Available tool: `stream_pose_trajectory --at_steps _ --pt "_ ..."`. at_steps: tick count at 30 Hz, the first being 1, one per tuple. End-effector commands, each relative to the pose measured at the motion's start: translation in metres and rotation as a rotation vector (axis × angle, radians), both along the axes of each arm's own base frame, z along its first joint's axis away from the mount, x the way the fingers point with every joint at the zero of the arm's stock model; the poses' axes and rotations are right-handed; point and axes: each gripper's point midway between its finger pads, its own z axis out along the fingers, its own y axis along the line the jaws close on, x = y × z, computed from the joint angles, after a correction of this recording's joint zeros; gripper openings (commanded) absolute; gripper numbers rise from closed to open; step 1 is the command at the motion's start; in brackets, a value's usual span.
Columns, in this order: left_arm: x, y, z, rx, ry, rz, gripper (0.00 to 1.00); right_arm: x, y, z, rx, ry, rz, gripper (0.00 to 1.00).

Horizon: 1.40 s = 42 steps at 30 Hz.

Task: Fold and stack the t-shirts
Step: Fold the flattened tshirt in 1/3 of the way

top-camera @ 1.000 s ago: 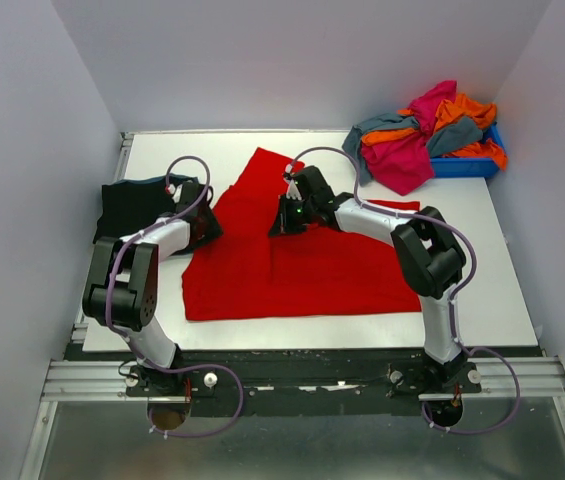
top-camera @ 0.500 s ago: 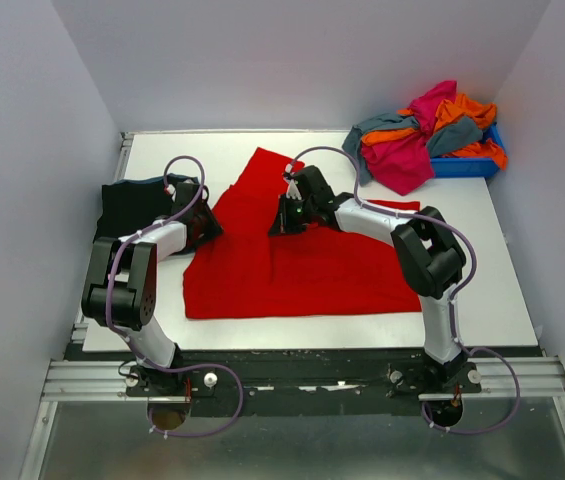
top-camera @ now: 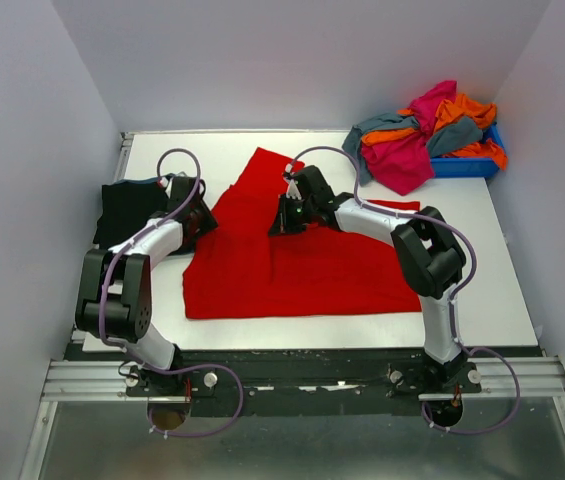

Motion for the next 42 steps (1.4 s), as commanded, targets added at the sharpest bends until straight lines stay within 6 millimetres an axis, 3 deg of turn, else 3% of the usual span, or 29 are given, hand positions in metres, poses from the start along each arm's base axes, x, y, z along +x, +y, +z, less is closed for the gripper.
stream_pose_trajectory --at_steps 1,8,15,22,26,33,37,42 --pt "0.009 -0.007 0.008 -0.030 -0.037 -0.030 0.41 0.003 0.001 0.009 0.026 -0.024 0.004 0.01" --pt "0.016 -0.019 -0.012 -0.070 0.006 -0.064 0.38 0.003 0.001 0.010 0.027 -0.023 0.004 0.01" --pt "0.016 -0.022 -0.021 -0.081 0.029 -0.081 0.44 0.003 0.001 0.009 0.027 -0.021 0.006 0.01" --pt "0.014 -0.027 -0.013 -0.106 0.012 -0.100 0.25 0.004 0.001 0.008 0.028 -0.018 0.004 0.01" --pt "0.014 -0.033 -0.016 -0.135 0.019 -0.124 0.22 0.004 0.001 0.007 0.025 -0.016 0.003 0.01" --pt "0.014 -0.032 -0.025 -0.113 0.058 -0.128 0.33 0.004 0.001 0.008 0.027 -0.017 0.004 0.01" --pt "0.013 -0.024 -0.030 -0.078 0.081 -0.110 0.26 0.004 0.000 0.007 0.026 -0.014 0.004 0.01" --pt "0.012 -0.022 -0.025 -0.064 0.068 -0.111 0.05 0.004 0.000 0.008 0.027 -0.014 0.003 0.01"
